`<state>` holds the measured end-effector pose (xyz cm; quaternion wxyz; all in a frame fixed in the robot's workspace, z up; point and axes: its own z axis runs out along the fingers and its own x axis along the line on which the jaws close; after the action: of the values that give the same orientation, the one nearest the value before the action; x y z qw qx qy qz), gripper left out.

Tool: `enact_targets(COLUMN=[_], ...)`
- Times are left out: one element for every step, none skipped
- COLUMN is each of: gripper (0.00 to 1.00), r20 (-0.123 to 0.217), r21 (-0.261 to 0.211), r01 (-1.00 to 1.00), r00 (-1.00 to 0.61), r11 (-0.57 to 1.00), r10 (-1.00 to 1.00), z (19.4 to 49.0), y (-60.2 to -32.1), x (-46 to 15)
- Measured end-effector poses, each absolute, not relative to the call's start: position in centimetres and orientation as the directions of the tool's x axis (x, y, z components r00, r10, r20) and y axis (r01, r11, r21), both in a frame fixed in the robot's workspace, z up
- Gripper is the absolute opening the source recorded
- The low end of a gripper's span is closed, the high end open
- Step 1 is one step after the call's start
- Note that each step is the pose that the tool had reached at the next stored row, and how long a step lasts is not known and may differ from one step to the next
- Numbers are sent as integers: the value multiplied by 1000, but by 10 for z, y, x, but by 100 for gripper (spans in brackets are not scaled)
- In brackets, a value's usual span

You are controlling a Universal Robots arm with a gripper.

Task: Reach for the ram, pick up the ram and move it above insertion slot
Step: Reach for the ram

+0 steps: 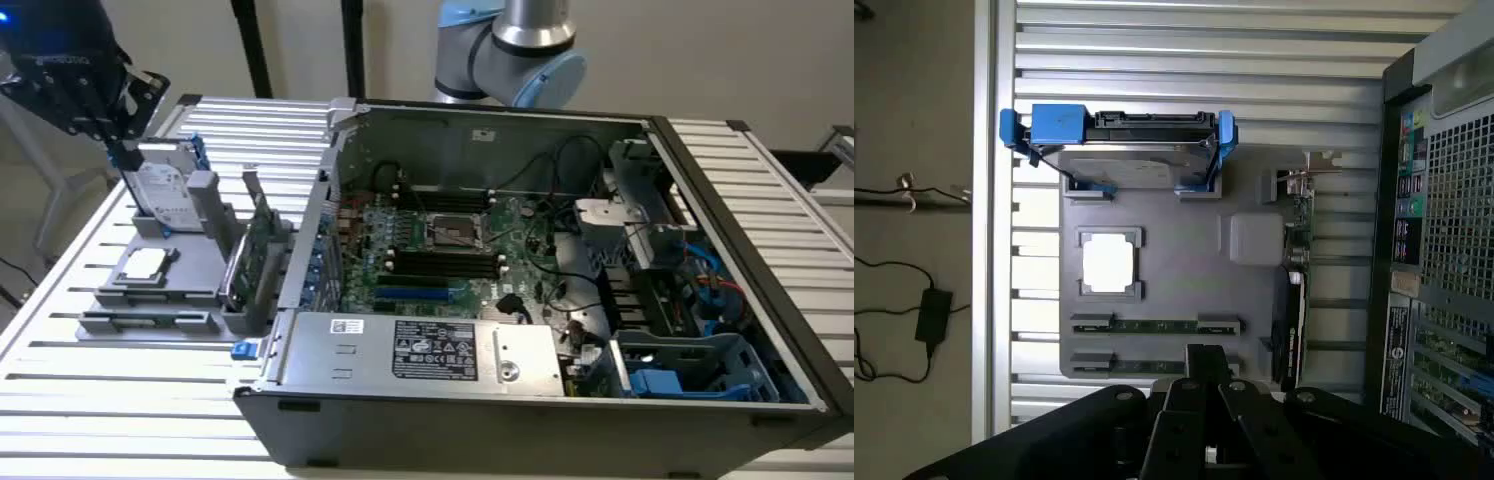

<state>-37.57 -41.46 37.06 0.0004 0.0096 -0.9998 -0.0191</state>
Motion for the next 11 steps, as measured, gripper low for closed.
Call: enact_targets(gripper=[11, 11, 11, 11, 11, 11, 11, 11, 11, 11, 11], r20=[0, 1, 0, 1, 0, 1, 1, 0, 0, 0, 0], r21=[38, 38, 38, 38, 38, 38, 38, 38, 38, 38, 38], r01=[-19, -19, -19, -19, -19, -19, -19, -19, -19, -19, -19], r00=[-1000, -1000, -1000, -1000, -1000, -1000, -1000, -1000, -1000, -1000, -1000], r11=[999, 999, 999, 999, 999, 999, 999, 999, 999, 999, 999], r10=[-19, -19, -19, -19, -19, -19, -19, -19, -19, -19, -19], z=[371, 371, 371, 371, 371, 371, 371, 371, 371, 371, 371], y=[-415, -415, -415, -415, -415, -415, -415, -415, -415, -415, -415], x=[-376, -376, -376, -376, -376, -376, -376, -376, -376, -376, -376])
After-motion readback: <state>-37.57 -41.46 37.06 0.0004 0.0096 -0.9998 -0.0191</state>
